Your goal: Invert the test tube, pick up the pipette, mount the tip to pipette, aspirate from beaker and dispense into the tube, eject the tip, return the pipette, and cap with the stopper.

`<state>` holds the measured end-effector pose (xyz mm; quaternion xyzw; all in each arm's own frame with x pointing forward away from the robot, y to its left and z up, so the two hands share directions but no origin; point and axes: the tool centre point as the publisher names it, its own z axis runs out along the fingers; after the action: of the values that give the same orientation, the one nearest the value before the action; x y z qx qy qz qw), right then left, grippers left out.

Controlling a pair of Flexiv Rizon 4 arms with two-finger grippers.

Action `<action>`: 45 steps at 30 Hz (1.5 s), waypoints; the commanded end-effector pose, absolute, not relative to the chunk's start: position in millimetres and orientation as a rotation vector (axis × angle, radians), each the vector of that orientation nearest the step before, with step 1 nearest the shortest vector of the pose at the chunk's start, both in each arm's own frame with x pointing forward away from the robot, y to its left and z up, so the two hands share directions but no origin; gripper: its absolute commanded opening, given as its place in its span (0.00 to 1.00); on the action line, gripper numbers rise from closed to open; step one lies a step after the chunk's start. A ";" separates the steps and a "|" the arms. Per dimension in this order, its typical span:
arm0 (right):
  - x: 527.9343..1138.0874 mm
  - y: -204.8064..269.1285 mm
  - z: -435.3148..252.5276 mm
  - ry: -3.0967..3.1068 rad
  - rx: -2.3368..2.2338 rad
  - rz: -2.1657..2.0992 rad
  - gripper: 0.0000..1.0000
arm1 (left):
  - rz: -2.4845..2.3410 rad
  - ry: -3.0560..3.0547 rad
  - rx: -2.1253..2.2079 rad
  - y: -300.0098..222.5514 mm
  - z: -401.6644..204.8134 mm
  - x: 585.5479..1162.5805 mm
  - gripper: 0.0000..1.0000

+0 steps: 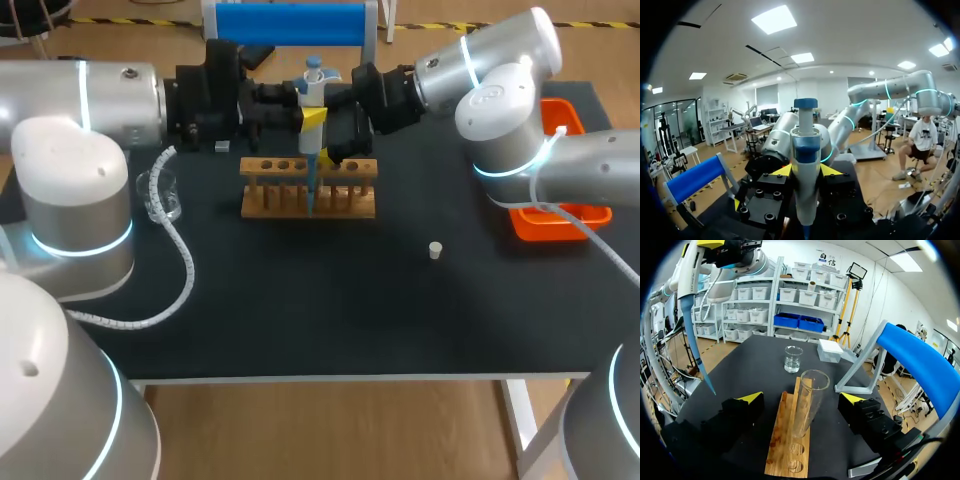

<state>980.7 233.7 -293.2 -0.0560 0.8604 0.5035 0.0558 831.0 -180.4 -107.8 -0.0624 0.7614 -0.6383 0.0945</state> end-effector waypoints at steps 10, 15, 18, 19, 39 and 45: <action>980.5 233.0 -293.3 2.610 -0.171 1.528 1.00 | -1.895 2.253 -0.186 -180.8 -108.0 831.0 0.00; 980.2 229.5 -293.6 2.610 -0.165 1.531 1.00 | -1.895 2.253 -0.186 -180.8 -108.0 831.0 0.00; 977.5 224.3 -292.8 2.608 -0.158 1.534 1.00 | -1.895 2.253 -0.186 -180.8 -108.0 831.0 0.00; 976.5 222.3 -292.4 2.606 -0.156 1.536 1.00 | -1.895 2.253 -0.186 -180.8 -108.0 831.0 0.00; 938.3 154.9 -276.2 2.560 -0.114 1.562 1.00 | -1.895 2.253 -0.186 -180.8 -108.0 831.0 0.00; 904.0 130.9 -252.3 2.464 -0.132 1.718 1.00 | -1.895 2.253 -0.186 -180.8 -108.0 831.0 0.00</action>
<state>929.6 160.9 -265.7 -0.0439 0.8313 0.5513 0.0552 831.0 -179.4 -107.2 -0.0619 0.7615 -0.6383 0.0938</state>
